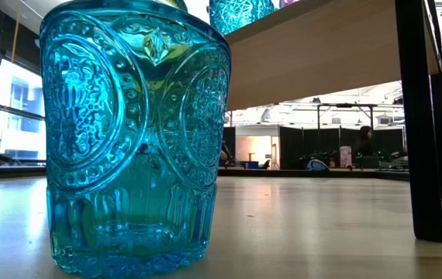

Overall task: Sort vases onto shelf
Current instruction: Put the blue flower vase on the shelf aligned with the other blue flower vases

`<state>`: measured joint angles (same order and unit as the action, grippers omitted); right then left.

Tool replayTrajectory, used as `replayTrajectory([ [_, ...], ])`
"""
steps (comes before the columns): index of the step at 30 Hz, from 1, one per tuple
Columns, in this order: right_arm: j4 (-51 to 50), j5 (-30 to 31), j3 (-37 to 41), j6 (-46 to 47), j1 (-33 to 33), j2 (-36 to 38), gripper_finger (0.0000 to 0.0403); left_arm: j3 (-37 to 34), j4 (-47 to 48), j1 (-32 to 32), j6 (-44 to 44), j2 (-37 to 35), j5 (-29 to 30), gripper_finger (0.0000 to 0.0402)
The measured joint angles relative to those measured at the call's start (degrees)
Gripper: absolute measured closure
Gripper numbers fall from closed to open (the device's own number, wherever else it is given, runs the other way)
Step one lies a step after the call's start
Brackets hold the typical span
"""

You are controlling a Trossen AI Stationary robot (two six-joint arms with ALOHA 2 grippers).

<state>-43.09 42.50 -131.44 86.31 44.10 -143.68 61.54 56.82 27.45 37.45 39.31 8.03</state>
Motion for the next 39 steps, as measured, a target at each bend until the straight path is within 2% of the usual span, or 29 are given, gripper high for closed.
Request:
replayTrajectory([
  [8,-1.20,-0.27,-0.98,1.12,0.02,0.04,0.0257,0.00,0.36,0.00,-0.07,0.00,0.01,0.0402],
  [13,-3.43,0.07,-0.89,1.39,0.02,0.04,0.0219,0.00,0.37,-0.01,-0.06,0.00,0.02,0.0402],
  [21,-12.09,2.18,-0.87,5.28,0.02,0.04,0.0219,0.01,0.37,-0.01,0.46,0.01,0.02,0.0401],
  [29,-12.84,5.34,-0.87,4.08,-0.99,0.04,0.0222,0.02,0.37,-0.01,0.92,0.00,0.02,0.0402],
  [39,-13.23,5.41,-0.87,0.10,-2.70,0.04,0.0222,0.02,0.38,0.01,0.92,0.00,0.02,0.0402],
])
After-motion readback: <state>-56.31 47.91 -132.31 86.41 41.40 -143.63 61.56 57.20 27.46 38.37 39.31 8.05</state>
